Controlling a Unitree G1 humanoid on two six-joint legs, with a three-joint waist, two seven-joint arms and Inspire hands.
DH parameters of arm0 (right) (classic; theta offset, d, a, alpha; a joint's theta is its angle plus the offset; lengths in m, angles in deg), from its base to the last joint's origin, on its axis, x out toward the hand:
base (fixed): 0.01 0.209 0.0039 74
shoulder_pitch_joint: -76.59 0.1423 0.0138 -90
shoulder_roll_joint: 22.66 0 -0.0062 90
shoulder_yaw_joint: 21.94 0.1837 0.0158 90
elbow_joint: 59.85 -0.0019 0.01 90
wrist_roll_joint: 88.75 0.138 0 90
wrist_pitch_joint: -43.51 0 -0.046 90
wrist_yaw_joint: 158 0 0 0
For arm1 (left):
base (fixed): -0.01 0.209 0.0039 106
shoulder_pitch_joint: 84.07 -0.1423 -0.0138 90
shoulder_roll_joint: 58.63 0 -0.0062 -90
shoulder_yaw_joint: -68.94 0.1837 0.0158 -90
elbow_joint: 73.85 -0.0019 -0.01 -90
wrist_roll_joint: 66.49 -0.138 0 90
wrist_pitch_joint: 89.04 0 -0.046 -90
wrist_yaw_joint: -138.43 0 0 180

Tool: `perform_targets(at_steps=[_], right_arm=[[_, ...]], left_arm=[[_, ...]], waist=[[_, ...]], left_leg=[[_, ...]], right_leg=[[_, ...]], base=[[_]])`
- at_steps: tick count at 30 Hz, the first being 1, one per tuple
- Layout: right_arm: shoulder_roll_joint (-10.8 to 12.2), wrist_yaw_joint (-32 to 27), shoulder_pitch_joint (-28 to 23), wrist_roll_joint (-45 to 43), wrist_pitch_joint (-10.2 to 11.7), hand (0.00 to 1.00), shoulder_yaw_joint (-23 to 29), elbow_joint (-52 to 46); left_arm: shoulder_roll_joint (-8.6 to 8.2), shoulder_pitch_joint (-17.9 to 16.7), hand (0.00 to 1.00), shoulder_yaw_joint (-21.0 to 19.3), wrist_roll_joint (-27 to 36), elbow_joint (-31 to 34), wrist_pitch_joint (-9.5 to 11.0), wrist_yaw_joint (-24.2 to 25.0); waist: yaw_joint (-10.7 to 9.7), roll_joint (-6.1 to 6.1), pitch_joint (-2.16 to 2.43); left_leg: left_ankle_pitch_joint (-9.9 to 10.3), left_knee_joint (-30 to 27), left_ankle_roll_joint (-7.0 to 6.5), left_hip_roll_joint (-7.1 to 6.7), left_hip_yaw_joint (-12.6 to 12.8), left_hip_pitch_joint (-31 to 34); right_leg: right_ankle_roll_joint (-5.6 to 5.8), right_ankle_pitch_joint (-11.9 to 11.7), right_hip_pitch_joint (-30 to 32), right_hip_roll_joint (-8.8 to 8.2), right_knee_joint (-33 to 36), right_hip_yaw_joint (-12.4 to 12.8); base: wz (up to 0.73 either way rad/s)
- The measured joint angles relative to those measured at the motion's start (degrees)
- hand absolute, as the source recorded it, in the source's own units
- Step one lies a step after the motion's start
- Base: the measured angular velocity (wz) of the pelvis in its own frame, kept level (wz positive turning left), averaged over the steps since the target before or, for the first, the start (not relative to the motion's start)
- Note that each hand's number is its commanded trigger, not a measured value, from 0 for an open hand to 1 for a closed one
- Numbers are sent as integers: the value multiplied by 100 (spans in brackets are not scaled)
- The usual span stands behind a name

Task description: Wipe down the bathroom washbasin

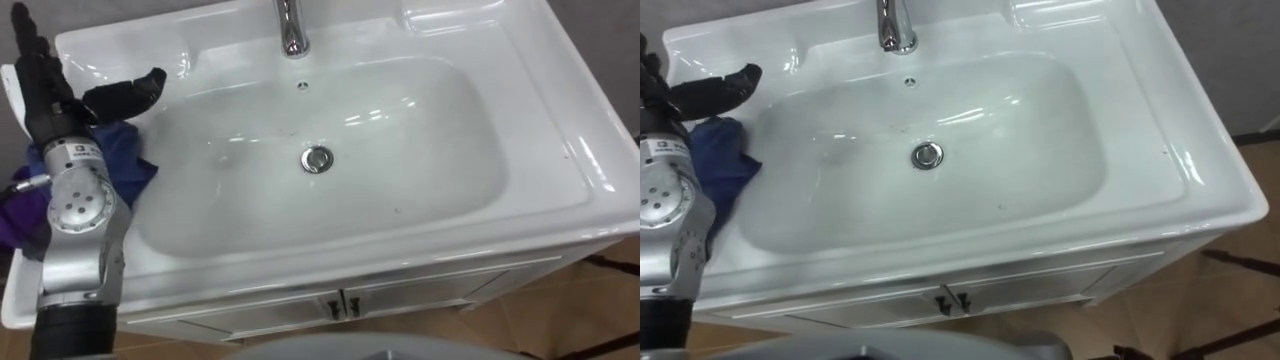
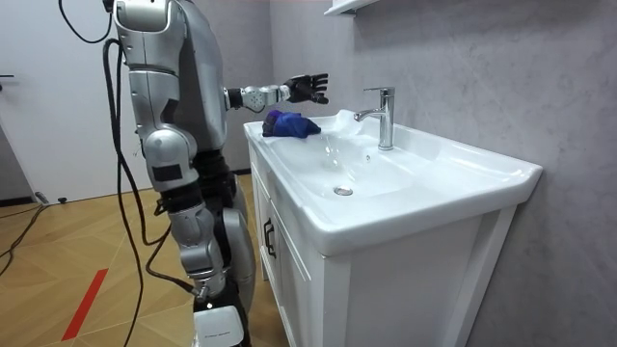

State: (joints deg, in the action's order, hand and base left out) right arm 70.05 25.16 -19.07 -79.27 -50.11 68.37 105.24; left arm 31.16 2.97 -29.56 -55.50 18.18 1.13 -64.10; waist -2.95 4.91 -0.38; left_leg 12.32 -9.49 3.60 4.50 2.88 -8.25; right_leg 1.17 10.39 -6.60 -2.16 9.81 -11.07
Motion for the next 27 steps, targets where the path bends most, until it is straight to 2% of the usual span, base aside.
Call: perform_targets(at_steps=[9, 14, 20, 23, 27], right_arm=[[0, -64, 9, 36, -1, 0, -1, 60], [1, -95, 2, 85, -11, 0, 56, 111], [2, -115, -14, -69, -16, 0, 108, 160], [2, -134, -20, -108, -16, 0, 109, 166], [-5, -213, -28, -228, -27, 0, 223, 131]], left_arm=[[10, 64, 0, -35, -61, 143, 9, -383], [72, 64, 0, -116, -61, 266, 8, -535], [109, 68, 0, -593, -124, 400, 8, -618], [123, 68, 0, -774, -322, 490, 8, -823], [281, 68, 0, -962, -323, 541, 9, -1106]], waist=[[14, 10, -6], [6, 27, -13], [24, 46, -17], [37, 52, -23], [47, 101, -32]], left_leg=[[0, 1, 0, -1, 12, -6], [0, 11, 0, -4, 17, -33], [0, 11, 0, -4, 23, -48], [0, 11, 0, -7, 19, -42], [0, 11, 0, -11, 17, -36]], right_leg=[[1, 0, -30, 0, -19, 8], [2, 1, -69, 0, -27, -4], [4, 3, -73, -2, -24, -1], [6, 4, -75, -4, -24, -5], [10, 8, -67, -4, -26, -3]], base=[[0], [0], [0], [0], [0]])
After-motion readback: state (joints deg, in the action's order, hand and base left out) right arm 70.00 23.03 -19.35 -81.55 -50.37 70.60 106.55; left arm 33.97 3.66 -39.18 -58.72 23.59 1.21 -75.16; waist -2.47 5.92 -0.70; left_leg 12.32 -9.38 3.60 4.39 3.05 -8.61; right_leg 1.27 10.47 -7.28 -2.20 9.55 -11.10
